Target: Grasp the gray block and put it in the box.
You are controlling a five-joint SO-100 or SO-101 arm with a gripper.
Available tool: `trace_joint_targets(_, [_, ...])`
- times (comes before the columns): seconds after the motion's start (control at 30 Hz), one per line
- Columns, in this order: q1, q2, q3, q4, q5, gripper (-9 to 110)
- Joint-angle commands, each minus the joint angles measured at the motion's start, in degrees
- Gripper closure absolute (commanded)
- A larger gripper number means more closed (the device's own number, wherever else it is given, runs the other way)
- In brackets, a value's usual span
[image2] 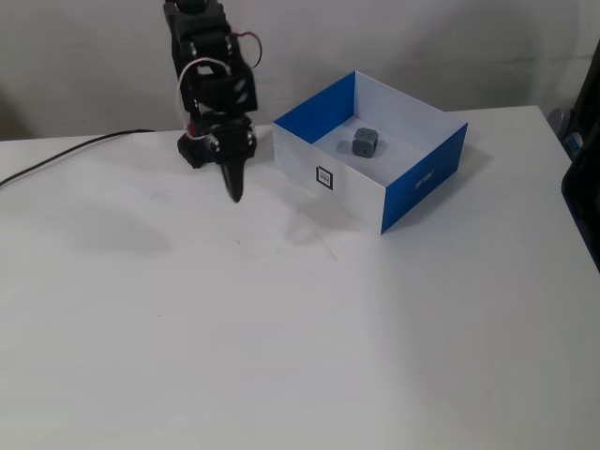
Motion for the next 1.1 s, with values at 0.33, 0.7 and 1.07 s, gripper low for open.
trace_joint_targets(0.33, [-7.82, 15.03, 22.06, -24.7, -7.12, 101])
trace_joint_targets(0.7, [-11.51, 22.32, 38.32, -40.78, -11.34, 101])
trace_joint_targets(1.07, [-14.06, 22.85, 50.01, -48.87, -10.11, 101])
